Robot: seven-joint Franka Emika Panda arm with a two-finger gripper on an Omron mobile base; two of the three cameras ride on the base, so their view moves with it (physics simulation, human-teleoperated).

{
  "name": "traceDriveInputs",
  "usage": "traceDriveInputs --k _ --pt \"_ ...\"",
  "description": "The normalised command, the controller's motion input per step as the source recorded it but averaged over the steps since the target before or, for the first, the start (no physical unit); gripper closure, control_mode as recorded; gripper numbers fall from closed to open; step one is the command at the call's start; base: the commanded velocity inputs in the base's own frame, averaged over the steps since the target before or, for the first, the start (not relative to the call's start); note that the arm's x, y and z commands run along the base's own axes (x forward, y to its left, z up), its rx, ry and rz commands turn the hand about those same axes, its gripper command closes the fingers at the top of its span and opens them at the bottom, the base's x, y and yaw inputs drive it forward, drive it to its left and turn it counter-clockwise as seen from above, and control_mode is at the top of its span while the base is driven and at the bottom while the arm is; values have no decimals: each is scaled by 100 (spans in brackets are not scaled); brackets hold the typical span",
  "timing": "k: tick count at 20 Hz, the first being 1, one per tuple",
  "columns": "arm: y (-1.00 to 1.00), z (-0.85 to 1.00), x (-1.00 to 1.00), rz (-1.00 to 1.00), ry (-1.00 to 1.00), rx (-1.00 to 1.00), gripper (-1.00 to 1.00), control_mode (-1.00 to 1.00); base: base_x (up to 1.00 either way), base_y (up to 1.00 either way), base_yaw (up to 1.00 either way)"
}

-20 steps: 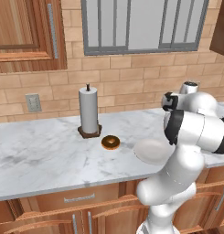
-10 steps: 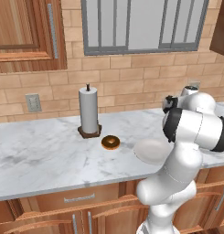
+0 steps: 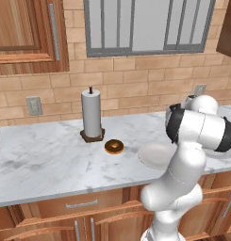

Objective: Place the pastries on the plates.

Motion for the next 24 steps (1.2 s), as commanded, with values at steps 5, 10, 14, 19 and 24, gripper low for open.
traceDriveInputs --k 5,10,14,19,24 --pt "-16 -13 11 4 0 0 -100 -100 0 0 0" --pt "-6 0 26 1 0 0 -100 -100 0 0 0" --pt "-1 0 26 1 0 0 -100 -100 0 0 0" --pt "0 -15 0 2 0 0 -100 -100 0 0 0" --pt "0 -29 -1 3 0 0 -100 -100 0 0 0"
